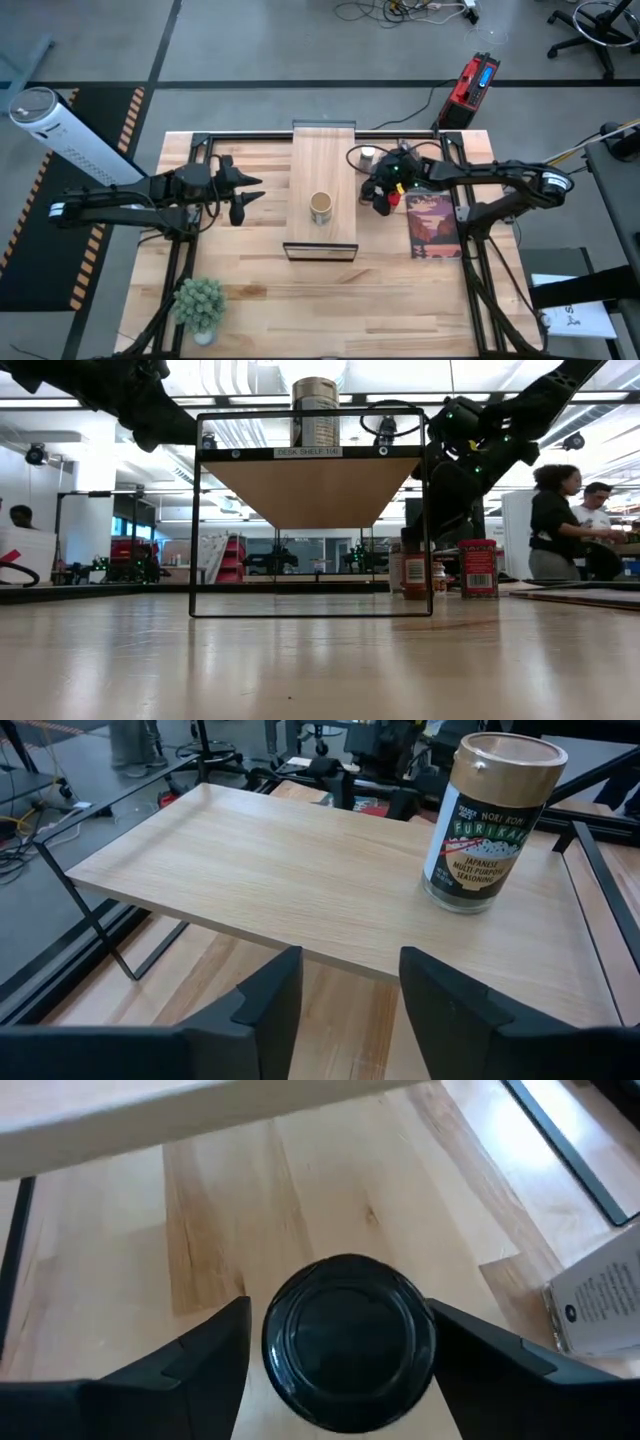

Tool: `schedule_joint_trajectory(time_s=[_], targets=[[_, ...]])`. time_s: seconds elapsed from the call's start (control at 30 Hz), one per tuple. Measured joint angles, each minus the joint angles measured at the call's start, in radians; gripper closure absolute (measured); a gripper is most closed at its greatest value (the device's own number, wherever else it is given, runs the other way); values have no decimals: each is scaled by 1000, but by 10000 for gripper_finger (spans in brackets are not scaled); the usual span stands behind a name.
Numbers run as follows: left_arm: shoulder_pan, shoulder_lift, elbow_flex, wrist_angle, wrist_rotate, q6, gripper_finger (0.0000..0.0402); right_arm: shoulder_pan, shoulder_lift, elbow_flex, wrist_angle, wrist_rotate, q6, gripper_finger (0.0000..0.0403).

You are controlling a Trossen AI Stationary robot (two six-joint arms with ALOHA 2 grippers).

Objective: Shelf spices
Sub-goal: Remove the brown seasoning bottle from the shelf

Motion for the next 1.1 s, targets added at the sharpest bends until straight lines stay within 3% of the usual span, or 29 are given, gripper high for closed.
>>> schedule_joint_trajectory(time_s=[0.43, 0.67, 0.8, 1.1], targets=[[0, 0, 0, 0, 1, 0, 241, 0, -187, 82, -233, 14, -27, 136], [0, 0, 0, 0, 8, 0, 244, 0, -291, 162, -226, -106, -12, 141], [0, 0, 0, 3, 8, 0, 238, 16, -299, 206, -225, -169, 2, 139], [0, 0, 0, 46, 18, 0, 219, 120, -222, 325, -219, -175, -43, 118]])
